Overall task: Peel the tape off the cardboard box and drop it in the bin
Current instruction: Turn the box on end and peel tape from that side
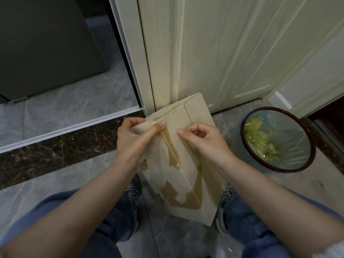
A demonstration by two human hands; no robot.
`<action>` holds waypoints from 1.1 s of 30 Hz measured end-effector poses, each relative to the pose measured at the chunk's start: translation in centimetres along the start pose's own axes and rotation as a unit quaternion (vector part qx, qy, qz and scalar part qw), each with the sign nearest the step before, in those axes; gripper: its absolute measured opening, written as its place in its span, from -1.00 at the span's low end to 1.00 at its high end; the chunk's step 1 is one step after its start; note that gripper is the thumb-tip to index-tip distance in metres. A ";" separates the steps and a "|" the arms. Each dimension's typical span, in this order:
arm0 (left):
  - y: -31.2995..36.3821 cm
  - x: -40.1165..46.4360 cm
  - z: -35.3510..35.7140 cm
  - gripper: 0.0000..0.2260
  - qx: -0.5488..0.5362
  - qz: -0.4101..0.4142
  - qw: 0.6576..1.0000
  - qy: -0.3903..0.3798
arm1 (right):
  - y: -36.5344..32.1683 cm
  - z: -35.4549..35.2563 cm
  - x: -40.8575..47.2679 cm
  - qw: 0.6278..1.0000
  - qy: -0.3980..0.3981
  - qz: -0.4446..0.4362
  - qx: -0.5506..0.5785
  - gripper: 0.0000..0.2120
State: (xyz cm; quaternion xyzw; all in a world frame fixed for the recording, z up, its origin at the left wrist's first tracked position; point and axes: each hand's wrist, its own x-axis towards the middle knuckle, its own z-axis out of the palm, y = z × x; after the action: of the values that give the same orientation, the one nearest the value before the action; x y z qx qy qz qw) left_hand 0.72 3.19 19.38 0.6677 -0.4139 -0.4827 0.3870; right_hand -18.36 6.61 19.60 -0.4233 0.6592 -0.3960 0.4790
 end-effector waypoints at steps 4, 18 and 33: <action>-0.5 0.2 0.1 -0.32 0.008 0.007 1.000 0.006 | 0.0 0.3 -0.1 0.999 -0.007 0.037 0.019 -0.83; -1.3 0.4 -0.4 -0.33 0.038 0.009 0.999 0.002 | 0.2 1.6 -0.5 0.995 -0.029 0.097 0.012 -0.85; -1.5 0.8 -0.2 -0.38 0.070 0.052 0.996 0.018 | -0.5 1.4 -0.6 0.990 0.020 0.127 0.055 -0.86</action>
State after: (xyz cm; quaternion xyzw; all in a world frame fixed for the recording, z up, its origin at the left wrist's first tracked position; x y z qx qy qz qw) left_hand 1.32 3.02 17.77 0.6793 -0.4739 -0.4194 0.3717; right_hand -16.77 6.85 19.94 -0.3011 0.6942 -0.3761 0.5348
